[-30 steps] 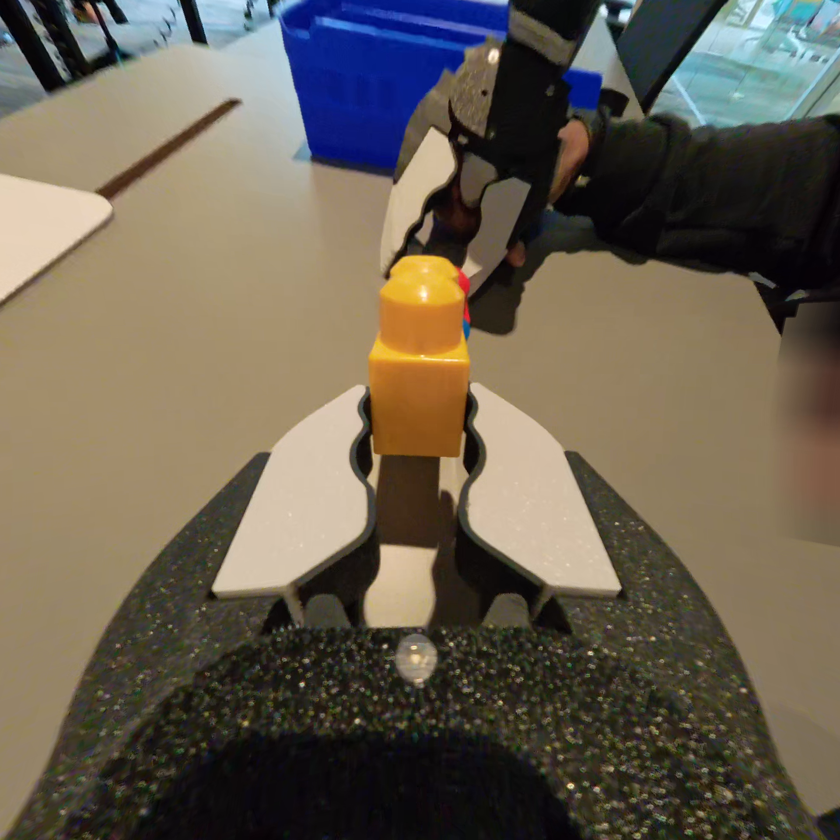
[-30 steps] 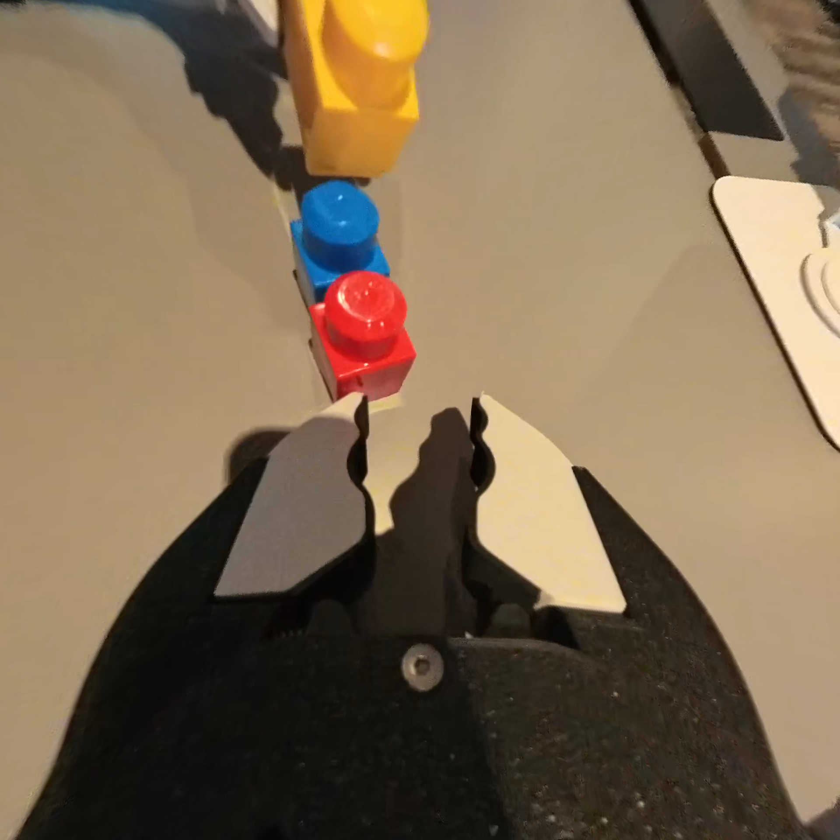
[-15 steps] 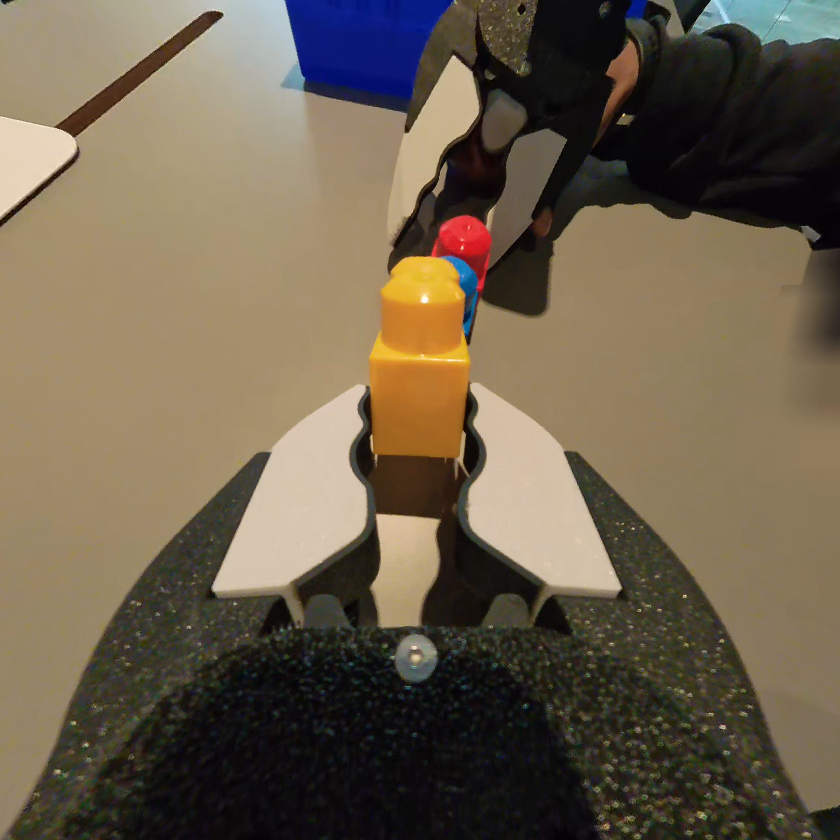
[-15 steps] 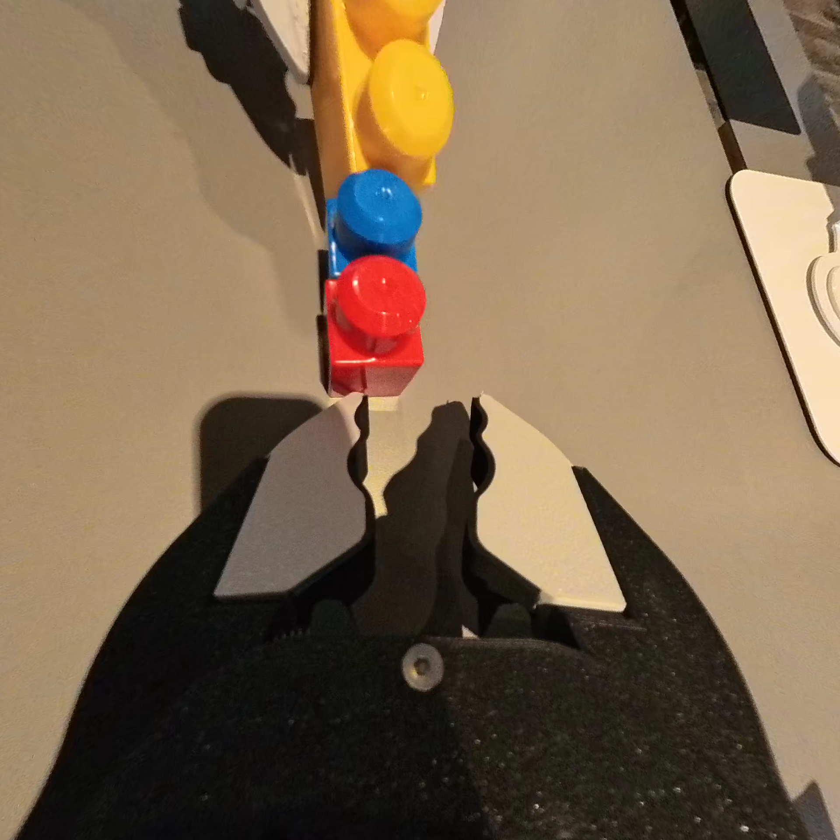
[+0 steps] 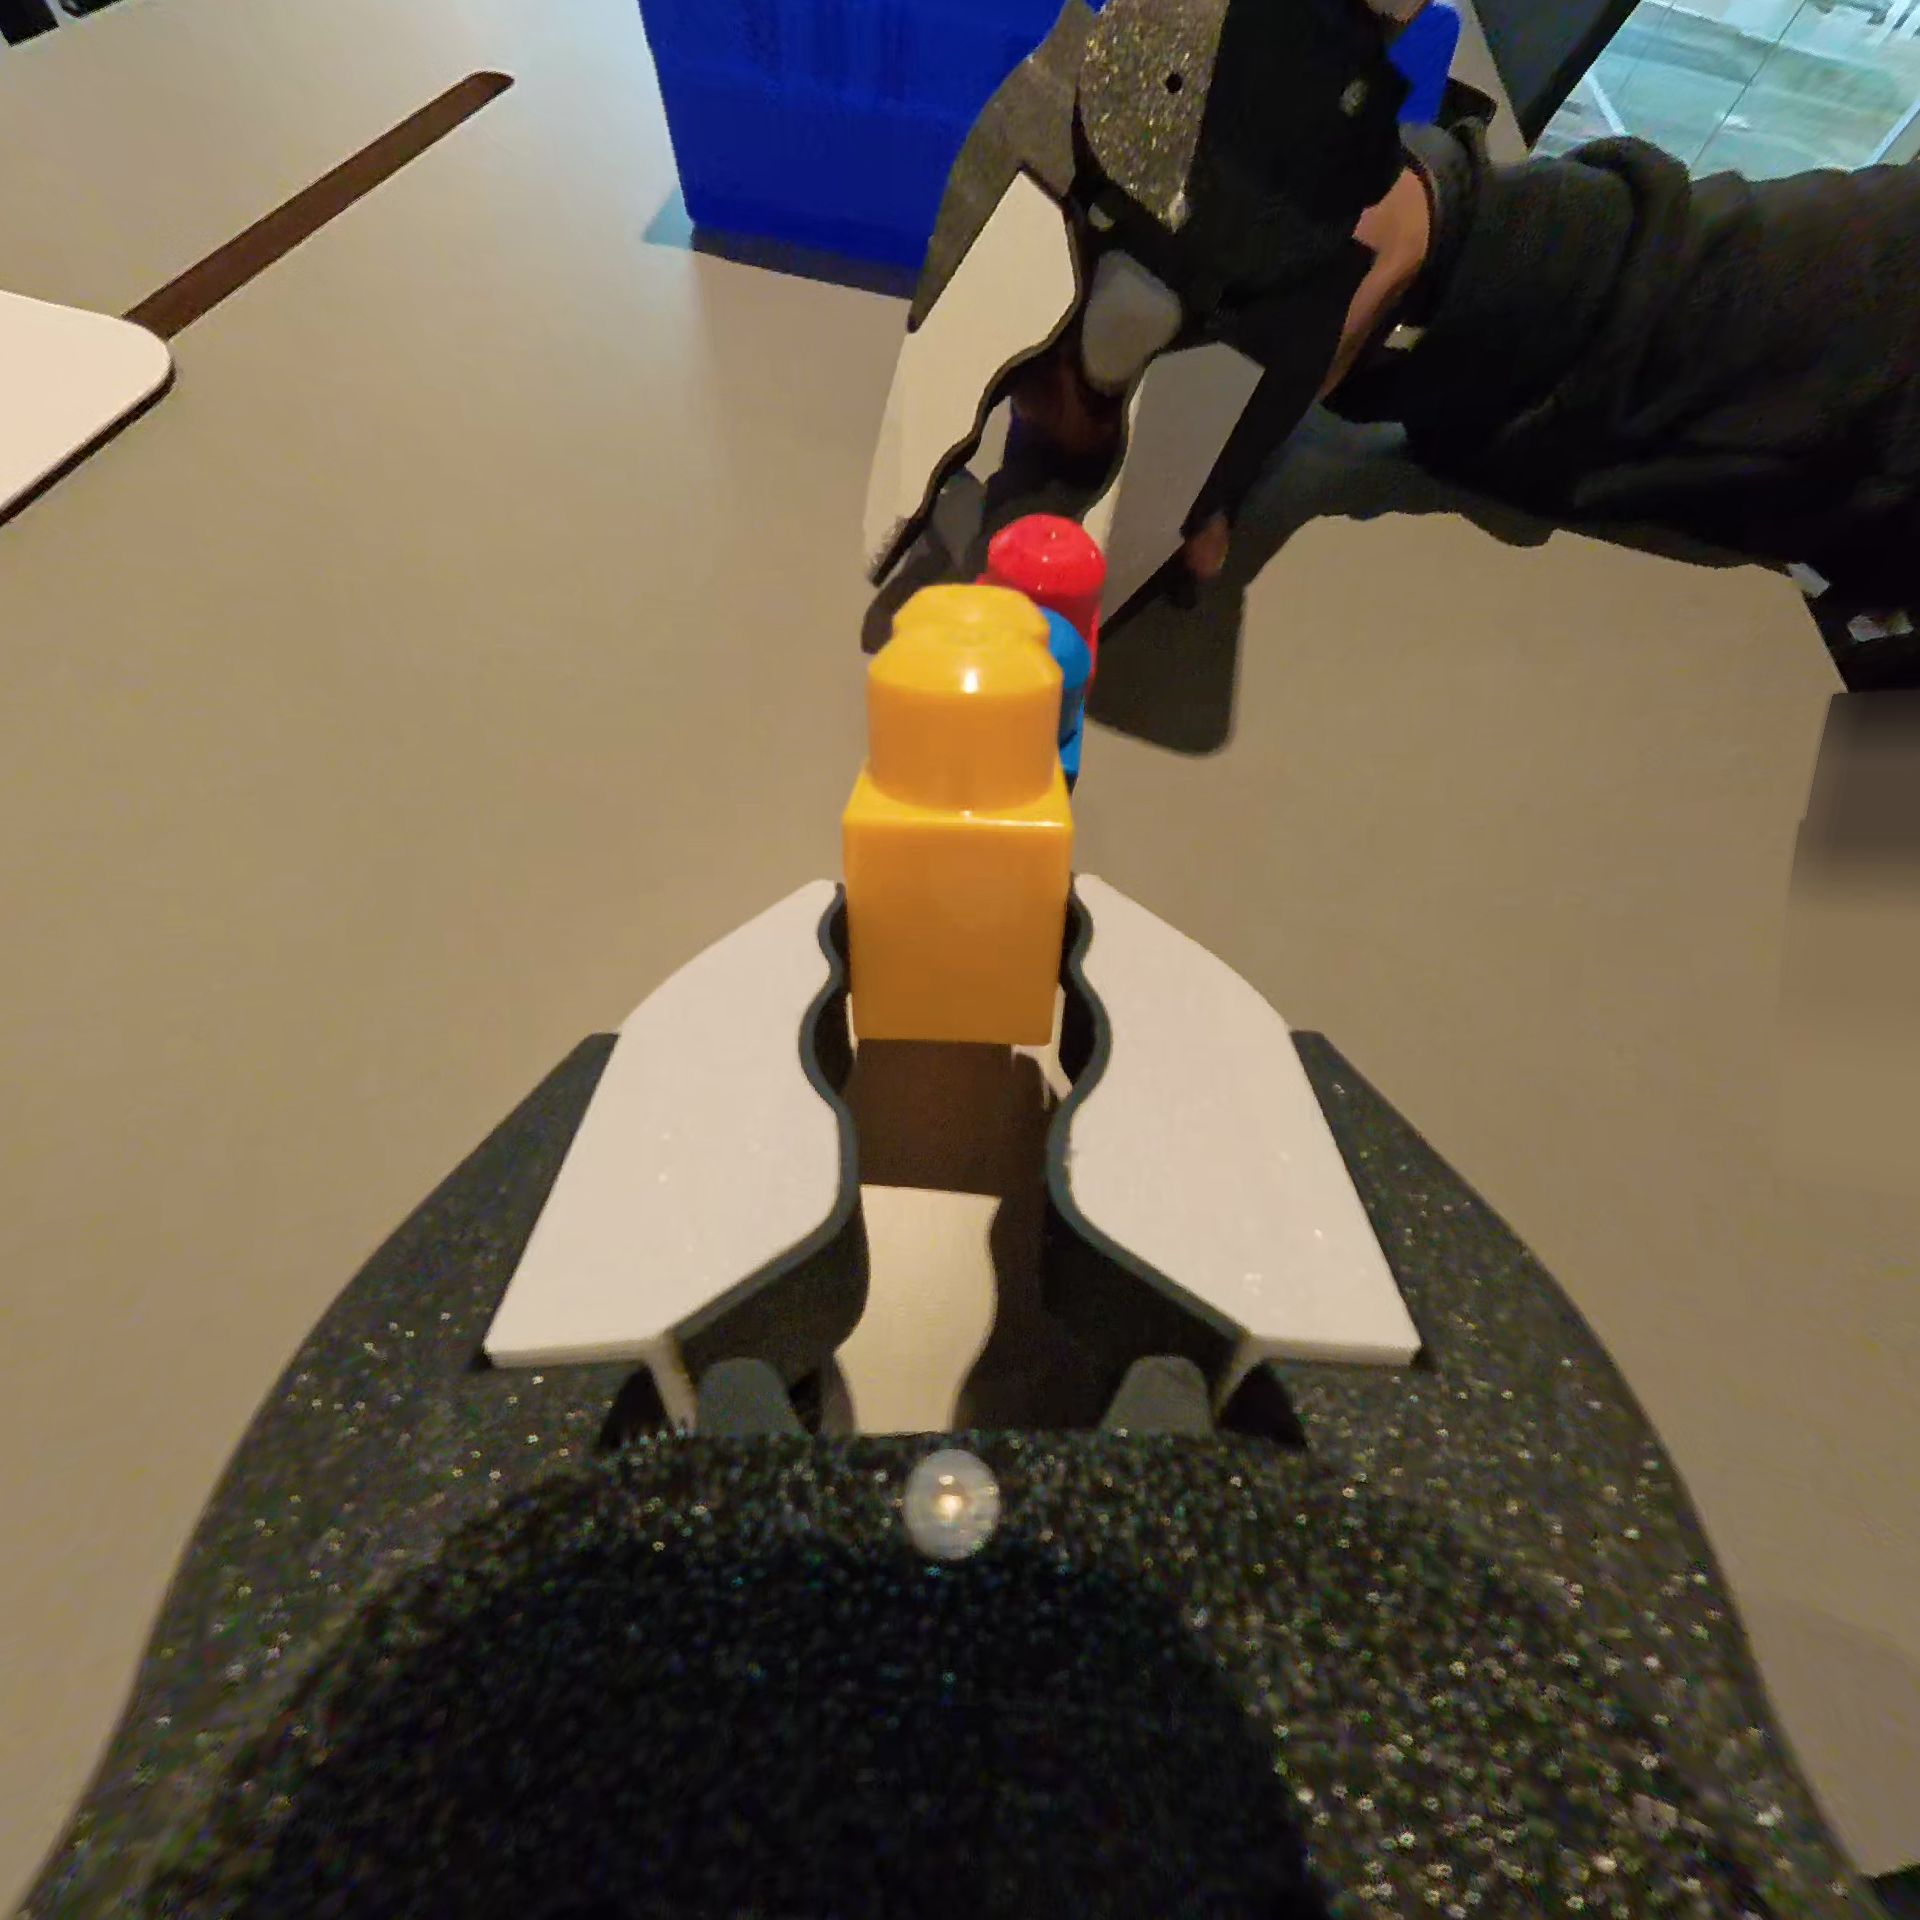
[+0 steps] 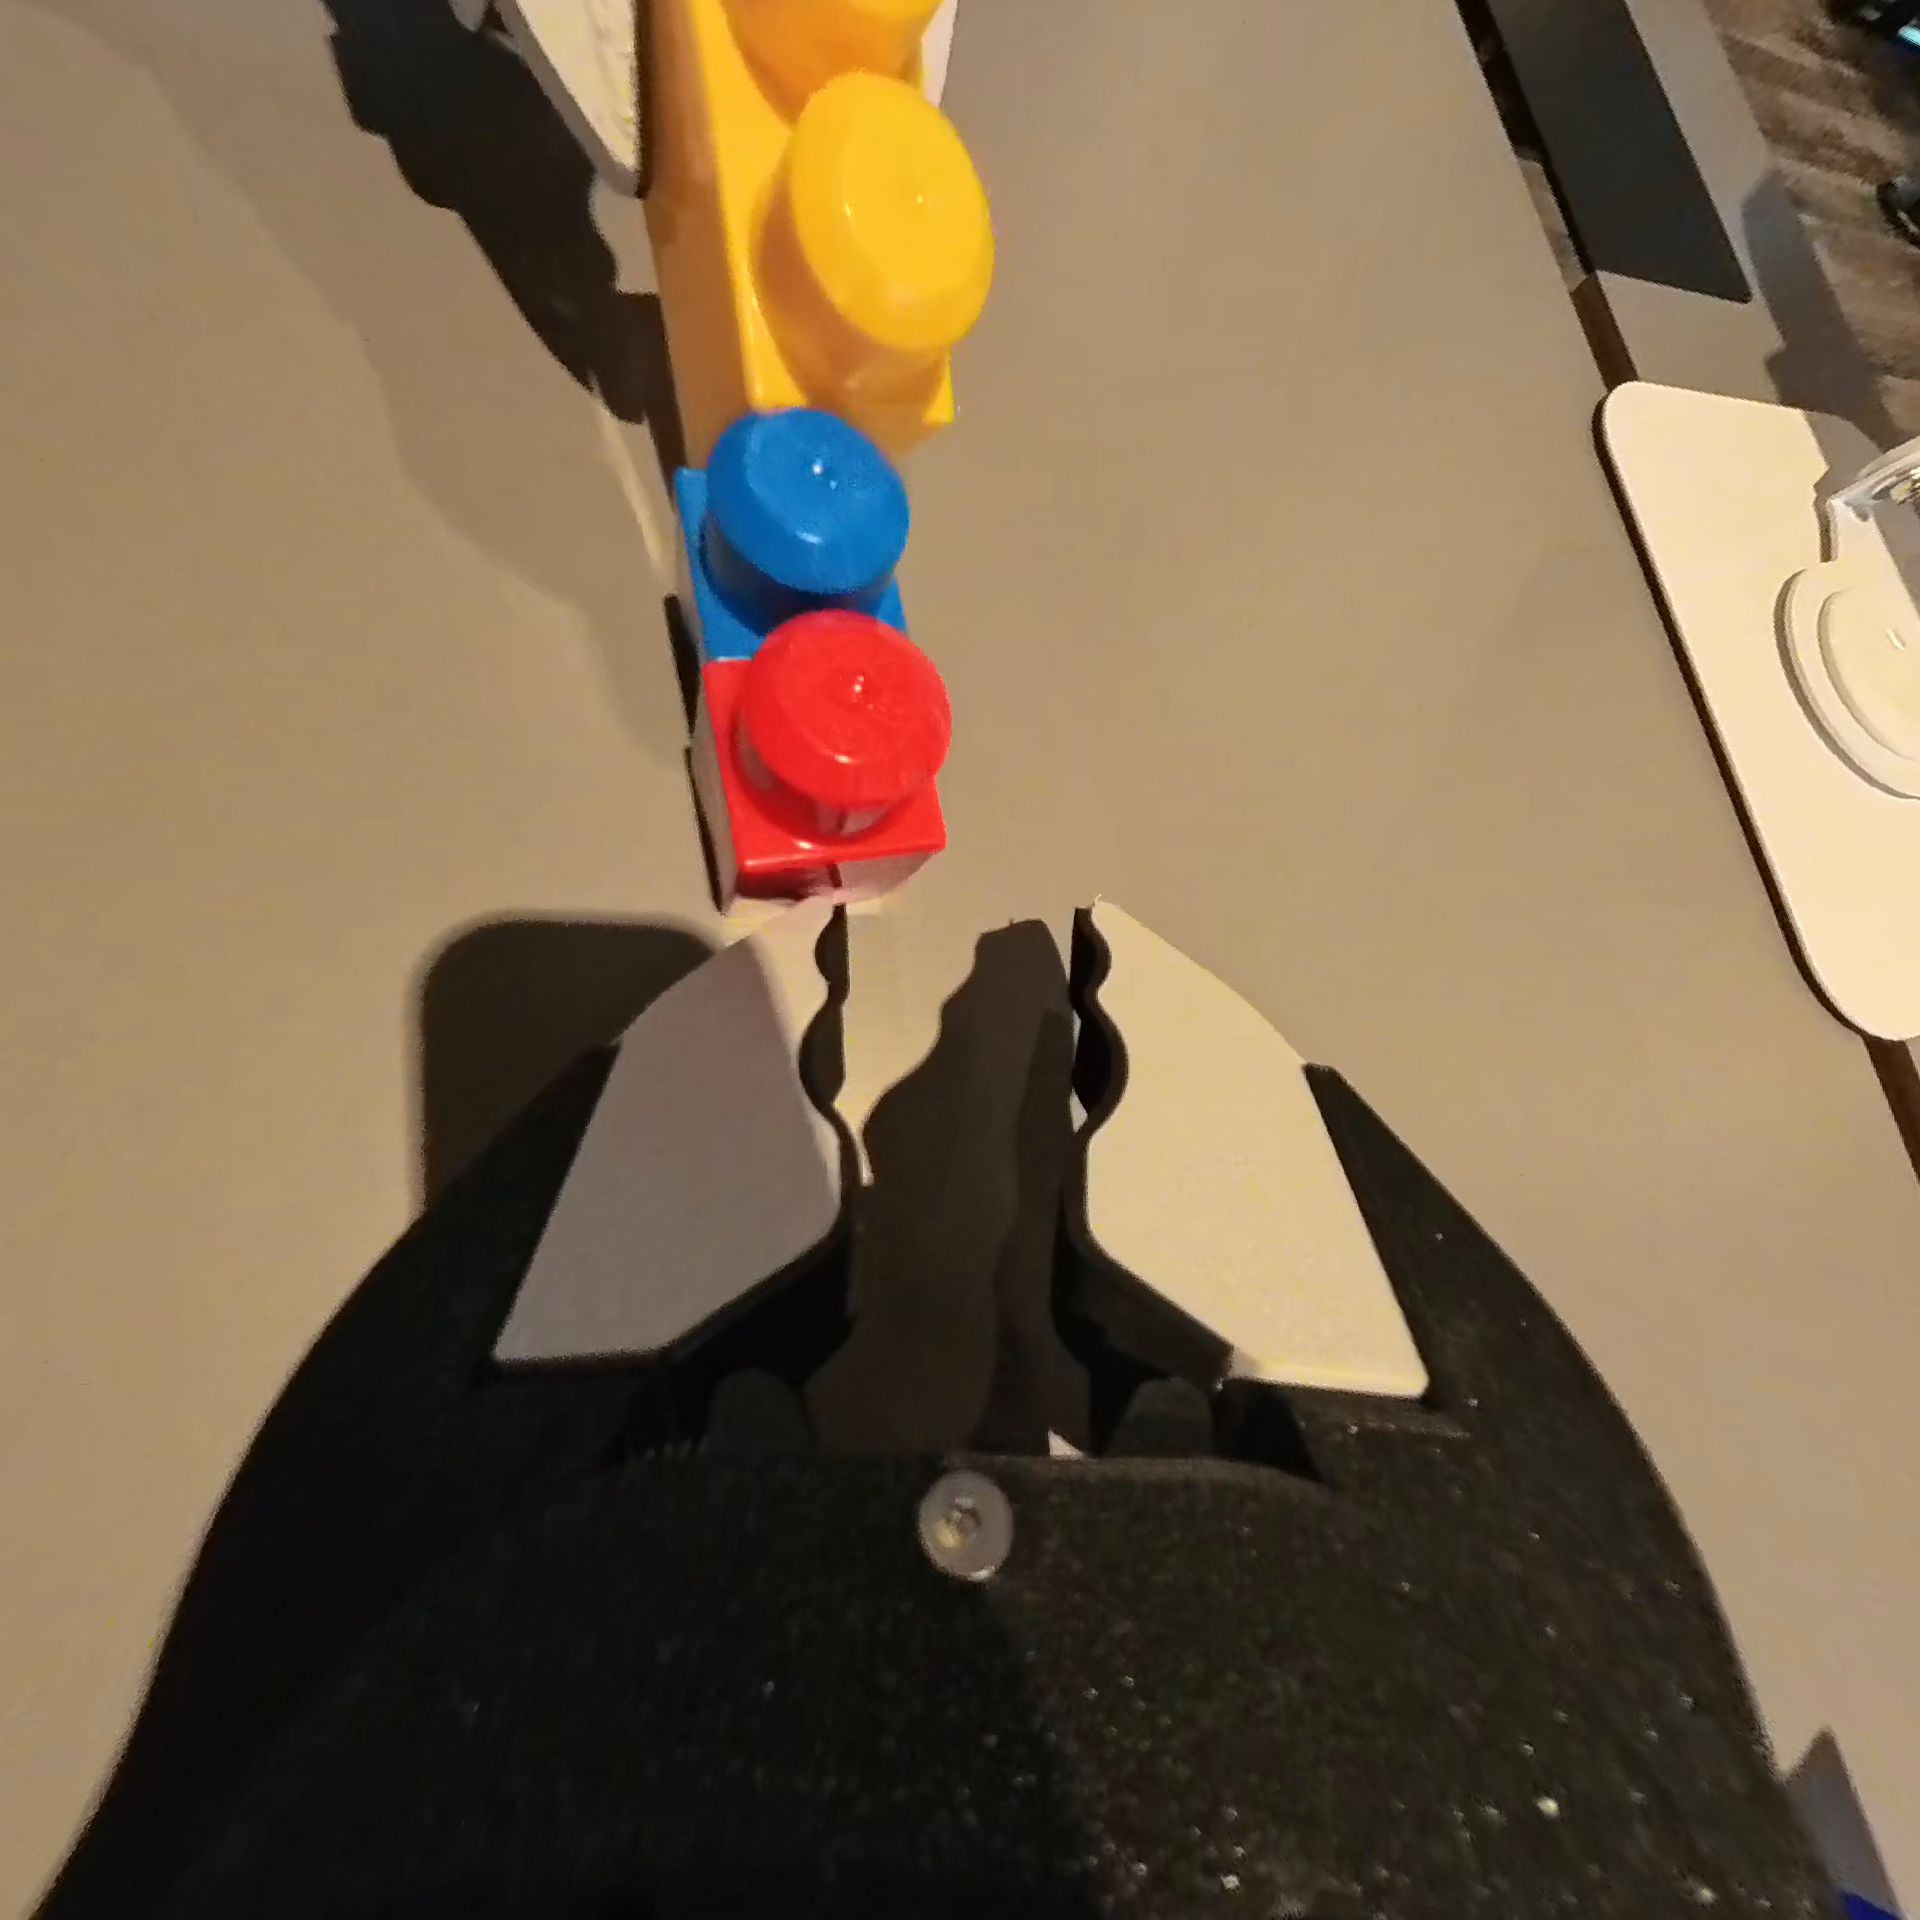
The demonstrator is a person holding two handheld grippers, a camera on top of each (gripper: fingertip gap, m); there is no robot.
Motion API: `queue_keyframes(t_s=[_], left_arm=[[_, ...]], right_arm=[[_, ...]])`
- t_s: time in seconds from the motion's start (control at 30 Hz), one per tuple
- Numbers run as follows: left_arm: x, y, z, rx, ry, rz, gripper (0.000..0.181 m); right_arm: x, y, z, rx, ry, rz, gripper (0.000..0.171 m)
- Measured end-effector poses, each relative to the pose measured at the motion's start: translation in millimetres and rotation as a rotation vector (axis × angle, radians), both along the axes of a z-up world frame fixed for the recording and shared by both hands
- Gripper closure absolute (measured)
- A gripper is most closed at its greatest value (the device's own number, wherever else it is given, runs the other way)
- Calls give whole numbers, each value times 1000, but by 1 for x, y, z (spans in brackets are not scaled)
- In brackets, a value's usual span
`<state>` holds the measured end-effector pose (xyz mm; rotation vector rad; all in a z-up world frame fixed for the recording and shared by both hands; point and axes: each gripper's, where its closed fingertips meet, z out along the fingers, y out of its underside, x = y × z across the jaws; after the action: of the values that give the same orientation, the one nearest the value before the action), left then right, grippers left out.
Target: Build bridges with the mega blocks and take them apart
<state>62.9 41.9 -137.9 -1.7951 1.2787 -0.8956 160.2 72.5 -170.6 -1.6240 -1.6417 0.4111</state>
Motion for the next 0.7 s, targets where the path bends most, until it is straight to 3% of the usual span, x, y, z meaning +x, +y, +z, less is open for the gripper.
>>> queue_keyframes(t_s=[0.2,0.47,0.7], left_arm=[[-7,1,0,-6,9,14,145],[-2,0,31,51,-145,8,145],[30,-5,51,87,-329,-30,145]], right_arm=[[0,0,0,-5,5,3,130],[13,8,6,-5,22,-19,129],[-10,-17,79,-168,466,90,123]])
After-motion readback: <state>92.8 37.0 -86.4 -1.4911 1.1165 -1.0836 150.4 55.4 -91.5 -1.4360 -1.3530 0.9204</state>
